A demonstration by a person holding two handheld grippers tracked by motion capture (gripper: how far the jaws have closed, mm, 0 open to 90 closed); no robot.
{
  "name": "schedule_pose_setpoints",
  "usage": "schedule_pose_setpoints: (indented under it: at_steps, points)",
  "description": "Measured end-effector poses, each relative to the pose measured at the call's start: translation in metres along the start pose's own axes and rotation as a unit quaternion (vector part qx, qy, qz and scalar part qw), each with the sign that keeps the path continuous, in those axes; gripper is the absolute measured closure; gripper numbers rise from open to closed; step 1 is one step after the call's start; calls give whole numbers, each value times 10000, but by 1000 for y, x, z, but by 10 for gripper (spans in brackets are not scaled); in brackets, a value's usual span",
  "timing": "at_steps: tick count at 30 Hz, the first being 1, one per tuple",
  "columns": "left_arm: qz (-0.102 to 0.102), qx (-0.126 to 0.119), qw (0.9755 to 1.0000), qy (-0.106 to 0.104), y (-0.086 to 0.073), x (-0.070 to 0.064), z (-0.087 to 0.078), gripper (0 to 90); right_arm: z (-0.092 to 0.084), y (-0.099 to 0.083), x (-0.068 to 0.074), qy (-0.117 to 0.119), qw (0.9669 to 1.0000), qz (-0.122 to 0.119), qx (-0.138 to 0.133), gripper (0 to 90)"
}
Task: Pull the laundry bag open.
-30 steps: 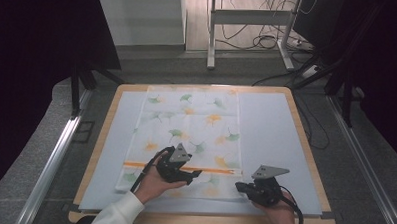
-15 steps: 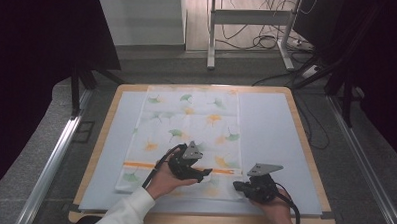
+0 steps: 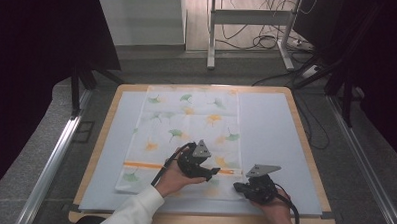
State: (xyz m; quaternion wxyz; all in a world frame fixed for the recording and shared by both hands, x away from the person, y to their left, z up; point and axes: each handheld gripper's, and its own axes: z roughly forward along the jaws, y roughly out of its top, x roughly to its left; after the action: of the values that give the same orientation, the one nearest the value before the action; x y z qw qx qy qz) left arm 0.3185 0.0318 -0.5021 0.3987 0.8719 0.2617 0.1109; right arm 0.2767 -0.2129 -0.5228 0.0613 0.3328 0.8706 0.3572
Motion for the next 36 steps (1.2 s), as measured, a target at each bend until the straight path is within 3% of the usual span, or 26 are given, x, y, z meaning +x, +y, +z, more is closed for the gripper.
schedule_pose_setpoints:
  at_steps: [10, 16, 23, 29, 36]
  points:
    - [192, 51, 9997, -117, 12, -7, 21, 370, 1, 0, 1, -65, 9999, -96, -4, 889]
    - [191, 58, 9996, -193, 17, -9, 32, 397, 0, 0, 1, -30, 10000, -71, 12, 889]
    - [313, 245, 9989, -253, 20, -14, 55, 438, -1, -1, 2, -15, 10000, -63, 14, 889]
    - [337, 293, 9985, -309, 22, -15, 60, 464, -1, -1, 1, -5, 10000, -67, 25, 889]
    - [574, 454, 9968, -310, 27, -19, 67, 508, -1, -1, 1, 14, 10000, -54, 37, 888]
